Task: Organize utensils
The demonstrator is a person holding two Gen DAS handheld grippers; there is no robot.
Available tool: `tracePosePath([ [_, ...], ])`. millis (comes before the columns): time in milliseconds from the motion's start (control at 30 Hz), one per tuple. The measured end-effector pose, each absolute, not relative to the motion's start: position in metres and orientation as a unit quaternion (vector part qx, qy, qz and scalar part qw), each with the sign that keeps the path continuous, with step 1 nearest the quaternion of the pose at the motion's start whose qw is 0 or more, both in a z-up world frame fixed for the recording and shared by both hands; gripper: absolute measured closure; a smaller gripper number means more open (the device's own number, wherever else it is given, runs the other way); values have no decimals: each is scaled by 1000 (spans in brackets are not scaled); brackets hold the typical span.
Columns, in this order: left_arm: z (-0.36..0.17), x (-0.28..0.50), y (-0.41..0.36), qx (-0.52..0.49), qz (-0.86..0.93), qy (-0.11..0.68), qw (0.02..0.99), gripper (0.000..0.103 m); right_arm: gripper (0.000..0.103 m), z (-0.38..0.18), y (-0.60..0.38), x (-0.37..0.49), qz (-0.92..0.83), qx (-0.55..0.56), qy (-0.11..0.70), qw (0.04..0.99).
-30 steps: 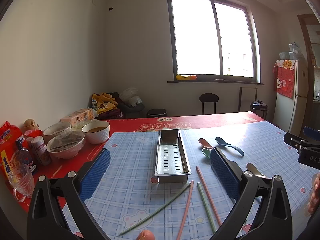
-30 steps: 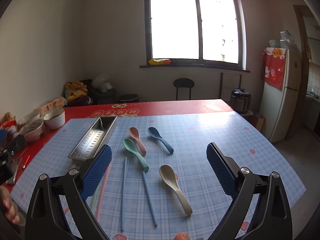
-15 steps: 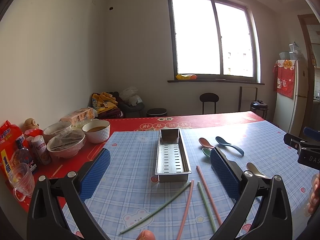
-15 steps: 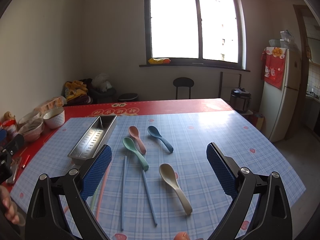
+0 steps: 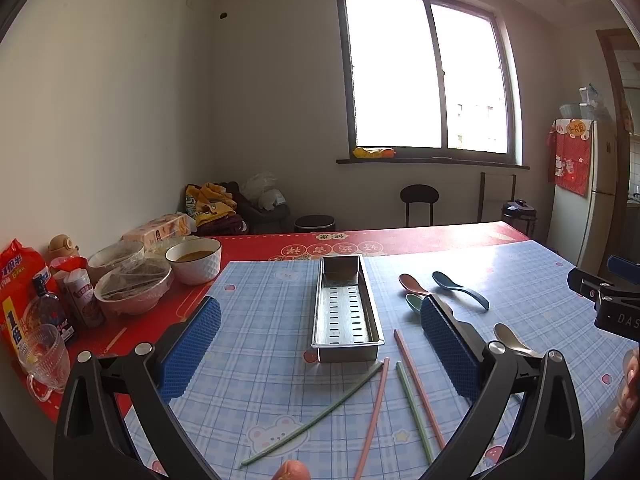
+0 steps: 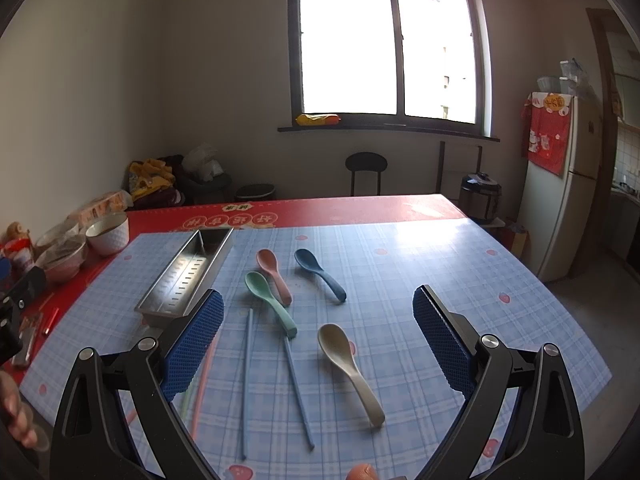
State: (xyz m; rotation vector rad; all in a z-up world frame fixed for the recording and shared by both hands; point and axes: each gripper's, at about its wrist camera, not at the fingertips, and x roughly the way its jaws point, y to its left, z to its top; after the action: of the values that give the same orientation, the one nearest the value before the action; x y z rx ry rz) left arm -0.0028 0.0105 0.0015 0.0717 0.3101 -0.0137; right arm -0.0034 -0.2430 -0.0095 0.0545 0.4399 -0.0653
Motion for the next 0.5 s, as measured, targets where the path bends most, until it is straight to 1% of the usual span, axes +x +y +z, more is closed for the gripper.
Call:
tracePosePath([
  [500,-5,3,13,31,-5,165,986,5,10,-13,-245,9,-16,43,240,970],
])
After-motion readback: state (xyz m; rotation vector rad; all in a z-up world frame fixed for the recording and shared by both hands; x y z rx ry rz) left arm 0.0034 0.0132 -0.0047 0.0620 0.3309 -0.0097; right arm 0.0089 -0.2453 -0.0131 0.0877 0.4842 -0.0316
